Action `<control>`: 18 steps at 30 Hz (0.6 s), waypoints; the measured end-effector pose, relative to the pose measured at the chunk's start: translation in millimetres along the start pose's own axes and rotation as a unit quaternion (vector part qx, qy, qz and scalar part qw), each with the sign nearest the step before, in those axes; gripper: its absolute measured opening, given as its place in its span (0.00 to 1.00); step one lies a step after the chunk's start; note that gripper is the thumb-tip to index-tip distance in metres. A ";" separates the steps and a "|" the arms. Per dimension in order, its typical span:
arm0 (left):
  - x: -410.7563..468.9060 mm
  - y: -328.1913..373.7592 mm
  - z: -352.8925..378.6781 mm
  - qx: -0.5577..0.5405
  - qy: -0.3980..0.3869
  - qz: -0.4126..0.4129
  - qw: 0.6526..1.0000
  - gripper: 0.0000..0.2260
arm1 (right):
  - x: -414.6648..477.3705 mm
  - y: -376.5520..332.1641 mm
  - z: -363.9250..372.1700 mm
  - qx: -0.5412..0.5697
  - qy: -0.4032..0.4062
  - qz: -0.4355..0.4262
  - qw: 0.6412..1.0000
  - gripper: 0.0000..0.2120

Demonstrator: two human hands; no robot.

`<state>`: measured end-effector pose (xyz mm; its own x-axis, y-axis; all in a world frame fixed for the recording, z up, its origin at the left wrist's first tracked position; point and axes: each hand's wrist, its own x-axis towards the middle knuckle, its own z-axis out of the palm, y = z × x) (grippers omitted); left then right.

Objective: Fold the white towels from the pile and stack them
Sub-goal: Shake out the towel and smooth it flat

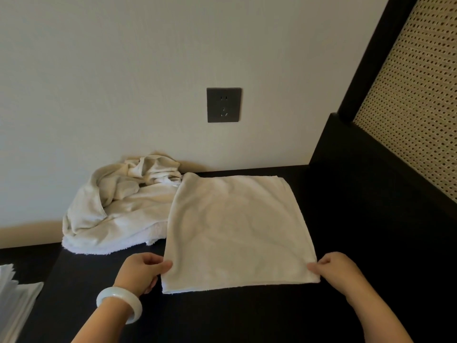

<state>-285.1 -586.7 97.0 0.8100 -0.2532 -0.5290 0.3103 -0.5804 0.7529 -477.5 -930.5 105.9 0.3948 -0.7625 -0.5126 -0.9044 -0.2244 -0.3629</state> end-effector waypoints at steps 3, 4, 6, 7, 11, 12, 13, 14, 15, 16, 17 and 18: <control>-2.0 1.9 3.1 0.036 0.015 0.008 0.999 0.04 | 6.9 -14.1 -0.5 0.016 0.066 -0.027 0.997 0.15; -2.9 2.5 4.4 0.047 0.020 0.011 0.999 0.04 | 7.8 -19.8 1.9 0.018 0.087 -0.032 0.995 0.17; -4.9 3.0 5.3 0.067 0.024 0.019 0.997 0.05 | 9.0 -27.6 8.4 0.011 0.093 -0.039 0.995 0.17; -6.0 2.7 4.4 0.081 0.022 0.020 0.996 0.05 | 9.5 -27.6 9.6 -0.003 0.081 -0.045 0.996 0.13; -18.9 -0.9 -5.4 0.167 -0.077 -0.012 0.983 0.08 | 11.0 -4.8 -6.6 -0.074 0.009 -0.043 0.996 0.08; -23.5 -2.0 -7.4 0.186 -0.118 -0.023 0.975 0.07 | 10.1 3.2 -12.7 -0.083 -0.004 -0.034 0.996 0.09; -27.0 -2.9 -8.9 0.198 -0.150 -0.032 0.968 0.08 | 8.6 9.3 -17.9 -0.090 -0.009 -0.024 0.996 0.09; -28.7 -4.5 -9.4 0.198 -0.163 -0.038 0.966 0.08 | 7.4 13.8 -21.7 -0.090 -0.004 -0.023 0.996 0.09; -27.8 -5.7 -9.0 0.184 -0.153 -0.041 0.970 0.09 | 7.4 16.3 -23.0 -0.076 0.014 -0.039 0.996 0.09; -24.5 -5.9 -7.6 0.157 -0.123 -0.041 0.979 0.10 | 8.4 16.4 -22.3 -0.046 0.038 -0.067 0.996 0.08; -19.8 -5.8 -5.5 0.123 -0.083 -0.036 0.988 0.09 | 8.7 14.1 -20.0 -0.015 0.060 -0.096 0.993 0.07; -14.7 -4.0 -3.5 0.091 -0.044 -0.026 0.995 0.09 | 9.5 10.0 -16.7 0.006 0.077 -0.120 0.990 0.05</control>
<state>-296.5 -578.0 103.0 0.7465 -0.2807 -0.6033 0.2485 -0.7234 0.6441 -485.5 -950.1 110.4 0.5674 -0.7721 -0.2862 -0.7857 -0.4037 -0.4687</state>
